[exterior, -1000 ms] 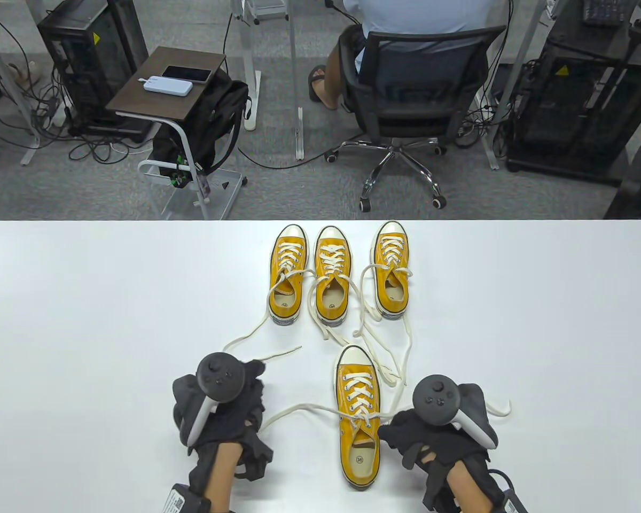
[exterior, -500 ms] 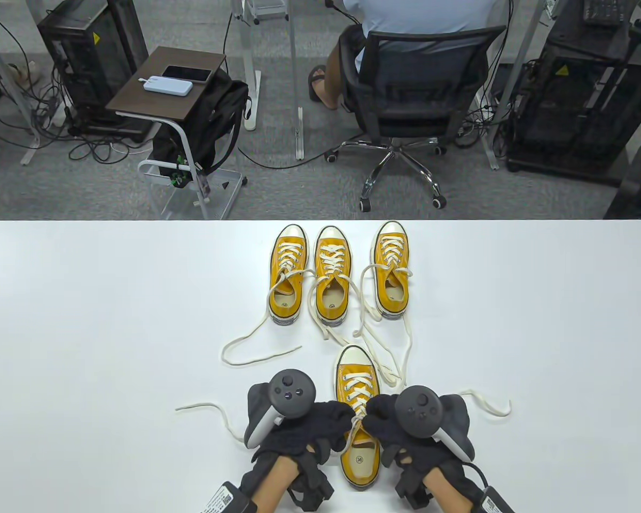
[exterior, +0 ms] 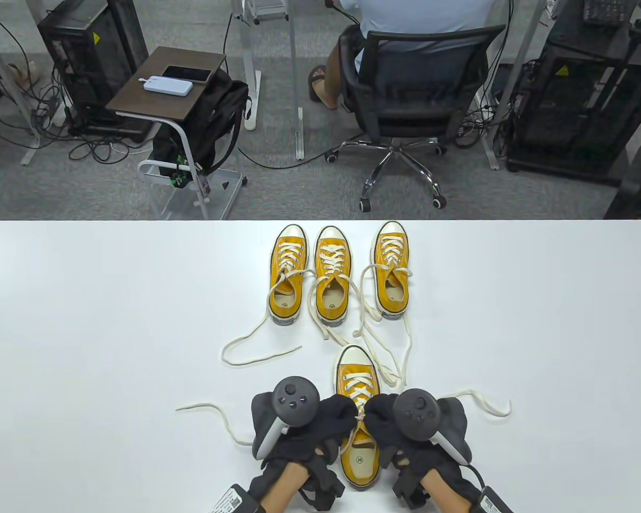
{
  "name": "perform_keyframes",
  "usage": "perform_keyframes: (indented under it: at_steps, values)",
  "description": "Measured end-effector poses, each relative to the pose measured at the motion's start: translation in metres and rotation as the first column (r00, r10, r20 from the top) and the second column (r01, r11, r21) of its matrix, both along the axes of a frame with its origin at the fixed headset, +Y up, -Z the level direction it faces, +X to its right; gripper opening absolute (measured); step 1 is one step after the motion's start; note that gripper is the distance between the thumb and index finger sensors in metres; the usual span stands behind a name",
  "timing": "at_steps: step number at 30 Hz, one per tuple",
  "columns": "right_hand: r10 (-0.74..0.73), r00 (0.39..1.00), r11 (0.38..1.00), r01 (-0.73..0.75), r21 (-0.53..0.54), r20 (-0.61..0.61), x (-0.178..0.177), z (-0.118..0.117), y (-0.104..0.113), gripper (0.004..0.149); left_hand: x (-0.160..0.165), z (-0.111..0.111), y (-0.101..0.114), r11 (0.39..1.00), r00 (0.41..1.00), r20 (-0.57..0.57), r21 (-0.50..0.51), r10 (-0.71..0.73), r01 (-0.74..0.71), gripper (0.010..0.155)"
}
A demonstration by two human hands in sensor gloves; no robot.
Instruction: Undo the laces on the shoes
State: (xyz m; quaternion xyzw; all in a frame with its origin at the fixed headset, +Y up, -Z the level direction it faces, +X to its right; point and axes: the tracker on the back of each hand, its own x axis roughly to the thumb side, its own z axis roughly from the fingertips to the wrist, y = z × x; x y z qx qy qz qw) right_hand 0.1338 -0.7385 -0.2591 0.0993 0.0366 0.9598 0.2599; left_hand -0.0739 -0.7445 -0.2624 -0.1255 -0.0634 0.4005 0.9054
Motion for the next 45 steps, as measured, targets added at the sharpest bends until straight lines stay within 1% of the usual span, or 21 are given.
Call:
perform_keyframes:
  at_steps: [2,5,7,9,10,12,13,14,16,18,22,23,26,29,31,32,35,38,42,43,45]
  values:
    - [-0.044,0.999,0.999,0.045,-0.028,0.016,0.003,-0.001,-0.003,0.035,-0.004,-0.001,-0.001,0.999,1.000,0.003,-0.048,0.010,-0.010,0.038]
    - [-0.095,0.995,0.993,0.097,-0.063,0.034,0.005,-0.001,-0.007,0.035,-0.004,-0.001,-0.001,0.999,1.000,0.000,-0.039,0.010,-0.010,0.038]
    - [-0.103,0.994,0.992,0.105,-0.072,0.036,0.007,-0.002,-0.008,0.034,-0.001,0.001,0.000,1.000,1.000,0.005,-0.012,-0.012,0.012,0.039]
    - [-0.102,0.994,0.992,0.104,-0.076,0.034,0.007,-0.002,-0.009,0.034,0.001,0.002,0.001,0.999,0.999,0.028,0.027,-0.025,0.024,0.050]
    - [-0.105,0.994,0.991,0.108,-0.078,0.037,0.008,-0.002,-0.009,0.034,0.003,0.003,0.002,0.999,0.999,0.039,0.044,-0.029,0.027,0.051]
    - [-0.116,0.992,0.989,0.119,-0.082,0.039,0.009,-0.003,-0.008,0.033,0.008,0.005,0.003,0.994,0.999,0.025,0.104,-0.046,0.043,0.048]
    - [-0.119,0.992,0.989,0.122,-0.087,0.041,0.009,-0.003,-0.008,0.033,0.009,0.005,0.004,0.992,0.998,0.021,0.112,-0.060,0.057,0.041]
    - [-0.118,0.992,0.988,0.122,-0.092,0.045,0.010,-0.003,-0.008,0.033,0.010,0.006,0.005,0.988,0.996,0.013,0.128,-0.089,0.086,0.039]
    - [-0.132,0.990,0.986,0.137,-0.096,0.057,0.012,-0.004,-0.009,0.033,0.010,0.007,0.006,0.987,0.994,0.002,0.125,-0.105,0.104,0.038]
    - [-0.145,0.988,0.981,0.151,-0.119,0.057,0.014,-0.003,-0.010,0.033,0.009,0.008,0.005,0.992,0.998,-0.005,0.105,-0.069,0.069,0.038]
    - [-0.137,0.989,0.984,0.141,-0.107,0.047,0.015,-0.003,-0.008,0.036,0.009,0.007,0.003,0.995,0.999,0.008,0.091,-0.044,0.043,0.039]
    - [-0.115,0.992,0.988,0.119,-0.100,0.043,0.015,-0.002,-0.006,0.040,0.009,0.007,0.004,0.995,0.999,0.004,0.084,-0.050,0.050,0.038]
    - [-0.102,0.995,0.995,0.102,-0.014,0.019,0.013,0.000,0.002,0.053,0.010,0.008,0.005,0.993,0.998,0.017,0.101,-0.060,0.059,0.038]
    - [-0.035,0.999,0.998,0.034,-0.046,-0.028,0.007,-0.001,-0.002,0.049,0.010,0.009,0.007,0.991,0.998,0.013,0.120,-0.054,0.052,0.038]
    - [-0.048,0.999,0.998,0.047,0.041,0.016,0.007,-0.001,0.001,0.041,0.010,0.009,0.006,0.991,0.998,0.023,0.127,-0.054,0.051,0.038]
    - [-0.047,0.999,0.997,0.046,0.056,0.018,0.007,-0.001,0.001,0.037,0.010,0.009,0.006,0.990,0.999,0.018,0.137,-0.050,0.047,0.038]
    - [-0.059,0.998,0.998,0.059,0.015,-0.013,0.008,-0.001,-0.003,0.037,0.009,0.011,0.005,0.988,0.998,-0.034,0.144,-0.058,0.063,0.038]
    - [-0.083,0.997,0.996,0.083,0.014,-0.004,0.007,0.000,-0.005,0.037,0.008,0.013,0.004,0.977,0.995,-0.078,0.197,-0.063,0.077,0.038]
    - [-0.079,0.997,0.997,0.079,0.027,-0.004,0.005,0.000,-0.005,0.039,0.008,0.013,0.006,0.970,0.997,-0.081,0.241,0.014,0.006,0.039]
    - [-0.068,0.998,0.997,0.068,0.029,-0.005,0.005,0.001,-0.005,0.038,0.009,0.012,0.007,0.973,0.998,-0.064,0.230,0.010,0.005,0.039]
    - [-0.066,0.998,0.996,0.065,0.053,0.011,0.004,0.001,-0.004,0.038,0.011,0.012,0.006,0.975,0.999,-0.037,0.223,0.003,0.005,0.048]
